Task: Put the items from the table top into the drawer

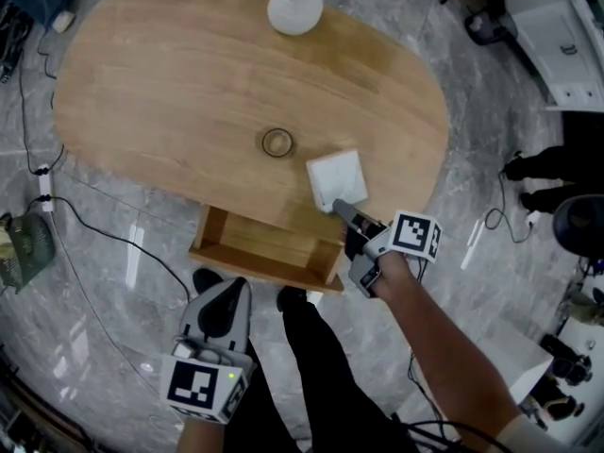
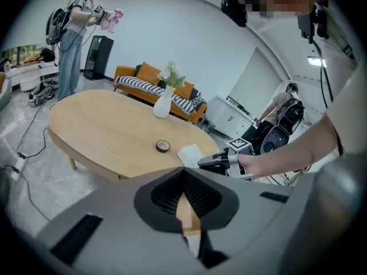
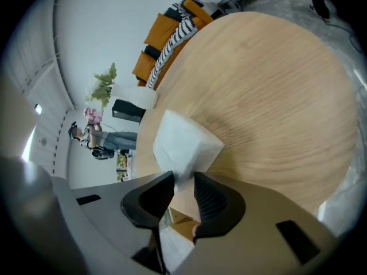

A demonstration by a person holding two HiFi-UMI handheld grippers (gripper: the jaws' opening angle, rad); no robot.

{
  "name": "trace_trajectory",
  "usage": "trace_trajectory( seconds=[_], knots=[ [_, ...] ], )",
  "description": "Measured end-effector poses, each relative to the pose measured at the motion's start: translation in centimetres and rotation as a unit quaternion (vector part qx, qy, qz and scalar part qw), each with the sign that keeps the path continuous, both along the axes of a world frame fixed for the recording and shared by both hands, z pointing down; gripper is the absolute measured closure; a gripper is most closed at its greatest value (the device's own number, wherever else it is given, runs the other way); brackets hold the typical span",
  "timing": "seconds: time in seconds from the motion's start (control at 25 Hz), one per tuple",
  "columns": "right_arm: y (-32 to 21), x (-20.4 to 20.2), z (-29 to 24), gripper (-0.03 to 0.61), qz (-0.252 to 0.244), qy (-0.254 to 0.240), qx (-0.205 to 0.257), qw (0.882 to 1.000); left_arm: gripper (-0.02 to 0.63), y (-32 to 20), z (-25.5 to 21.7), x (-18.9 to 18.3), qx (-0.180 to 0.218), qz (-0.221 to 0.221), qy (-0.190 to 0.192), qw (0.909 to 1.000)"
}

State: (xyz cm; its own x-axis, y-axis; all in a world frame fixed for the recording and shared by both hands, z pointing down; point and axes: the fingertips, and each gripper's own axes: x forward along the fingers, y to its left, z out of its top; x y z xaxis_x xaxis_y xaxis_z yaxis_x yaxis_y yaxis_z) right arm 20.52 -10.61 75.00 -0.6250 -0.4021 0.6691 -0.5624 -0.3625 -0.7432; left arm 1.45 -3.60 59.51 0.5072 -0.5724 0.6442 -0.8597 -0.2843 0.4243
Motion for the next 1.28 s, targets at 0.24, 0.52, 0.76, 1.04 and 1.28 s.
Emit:
trace_trajectory(
  seconds=[0.24, 0.52, 0.76, 1.04, 1.28],
  knots=[
    [-0.2, 0.0, -0.2, 0.512, 0.007, -0.009, 0.018, 1.000, 0.614, 1.1, 0.5, -0.2, -0.011, -0.001, 0.010, 0.9999],
    [1.0, -0.2, -1.2, 0.522, -0.029, 0.006, 0.032, 0.999, 0.614, 1.7, 0.4, -0.6, -0.010, 0.001, 0.010, 0.9999],
    [2.8, -1.3, -1.5, 0.522, -0.052, 0.030, 0.017, 0.998, 0.614, 2.3, 0.6, -1.2, -0.009, -0.001, 0.019, 0.9998],
    [4.0, -6.2, -2.3, 0.522, -0.108, -0.011, 0.063, 0.992, 0.614, 3.6, 0.9, -2.8, -0.010, -0.002, 0.018, 0.9998],
    [6.4, -9.6, -1.9, 0.522, -0.178, -0.012, 0.076, 0.981, 0.614, 4.9, 1.6, -4.5, -0.011, -0.018, 0.016, 0.9997]
  ],
)
